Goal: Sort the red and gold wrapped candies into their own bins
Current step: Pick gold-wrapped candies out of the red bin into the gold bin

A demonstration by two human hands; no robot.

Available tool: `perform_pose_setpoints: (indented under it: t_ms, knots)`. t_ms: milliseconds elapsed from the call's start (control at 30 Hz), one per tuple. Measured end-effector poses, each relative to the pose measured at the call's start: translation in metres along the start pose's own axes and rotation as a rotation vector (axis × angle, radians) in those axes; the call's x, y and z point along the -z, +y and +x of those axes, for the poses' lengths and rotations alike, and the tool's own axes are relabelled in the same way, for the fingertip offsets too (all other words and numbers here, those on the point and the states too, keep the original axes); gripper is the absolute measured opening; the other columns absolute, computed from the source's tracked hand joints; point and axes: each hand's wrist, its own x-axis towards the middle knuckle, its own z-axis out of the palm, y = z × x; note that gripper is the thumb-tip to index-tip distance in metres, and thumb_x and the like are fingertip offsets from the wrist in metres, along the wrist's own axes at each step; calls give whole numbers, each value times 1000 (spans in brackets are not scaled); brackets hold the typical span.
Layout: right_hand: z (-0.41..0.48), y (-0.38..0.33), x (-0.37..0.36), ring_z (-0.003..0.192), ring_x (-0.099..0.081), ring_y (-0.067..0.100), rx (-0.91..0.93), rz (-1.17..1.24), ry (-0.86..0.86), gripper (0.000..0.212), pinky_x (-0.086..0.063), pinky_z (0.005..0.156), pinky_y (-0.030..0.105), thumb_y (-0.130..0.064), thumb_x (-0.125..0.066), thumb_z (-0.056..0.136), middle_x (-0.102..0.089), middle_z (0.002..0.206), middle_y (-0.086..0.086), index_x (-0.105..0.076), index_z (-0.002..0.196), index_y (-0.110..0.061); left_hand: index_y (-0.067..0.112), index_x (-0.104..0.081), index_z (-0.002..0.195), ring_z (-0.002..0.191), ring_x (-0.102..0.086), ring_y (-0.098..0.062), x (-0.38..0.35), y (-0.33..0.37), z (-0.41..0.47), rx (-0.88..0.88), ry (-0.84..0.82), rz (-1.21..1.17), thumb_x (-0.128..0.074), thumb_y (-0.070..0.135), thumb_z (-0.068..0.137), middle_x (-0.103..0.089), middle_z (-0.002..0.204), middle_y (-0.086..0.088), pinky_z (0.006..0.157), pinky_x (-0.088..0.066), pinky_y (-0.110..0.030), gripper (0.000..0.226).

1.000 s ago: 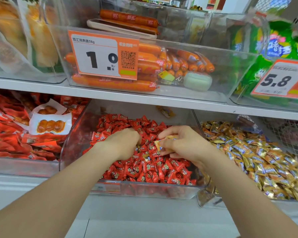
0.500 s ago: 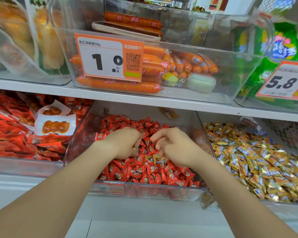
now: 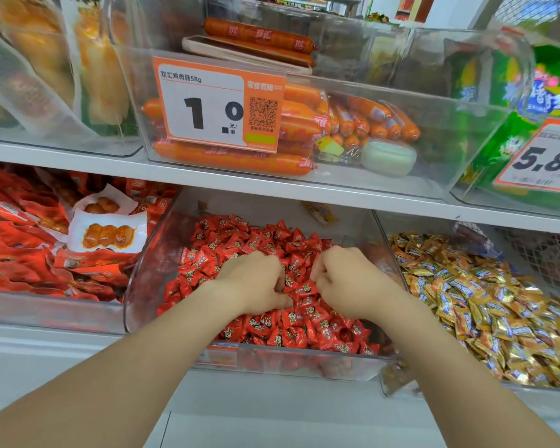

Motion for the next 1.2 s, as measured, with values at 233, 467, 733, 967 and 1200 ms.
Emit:
perform_pose_setpoints:
  t_ms: [233,467,733,967,1200]
  knots:
    - [-2,-6,3,80,-62,21,46,107,73,38,-51,73,32,-6,-47,91,-61,82,-9,-66,102,-37,21,-69,74,80,-66,-22,-1,5,3,40,-97,-79,-77,52,80,-68,75,6,69,-55,-34,32]
    - [10,-19,-22,116,-66,37,69,-327,-133,32,-56,90,45,-32,-59,99,-67,128,9,-67,130,-29,14,-67,68,68,-68,-21,18,-24,-12,44,-62,-37,-65,36,91,-67,62,3,73,-61,-41,32]
    - [-5,0,5,110,-70,29,-27,-336,-372,34,-61,94,46,-31,-66,86,-74,122,7,-76,116,-17,33,-78,69,63,-64,-4,37,-49,-30,-53,109,-276,-83,39,87,-68,61,17,75,-58,-34,20]
    - [-5,-14,9,58,-57,1,137,160,24,17,-51,65,22,-36,-57,103,-60,58,-14,-72,111,-33,31,-74,77,63,-62,-6,43,-48,-37,-81,100,-349,-76,44,93,-71,74,7,66,-52,-26,20]
    - [17,-13,-3,72,-66,16,8,123,11,23,-60,71,42,-28,-57,96,-70,80,-4,-73,93,-13,25,-66,78,71,-62,-4,43,-39,-39,-55,138,-351,-71,36,96,-68,78,12,65,-45,-18,22]
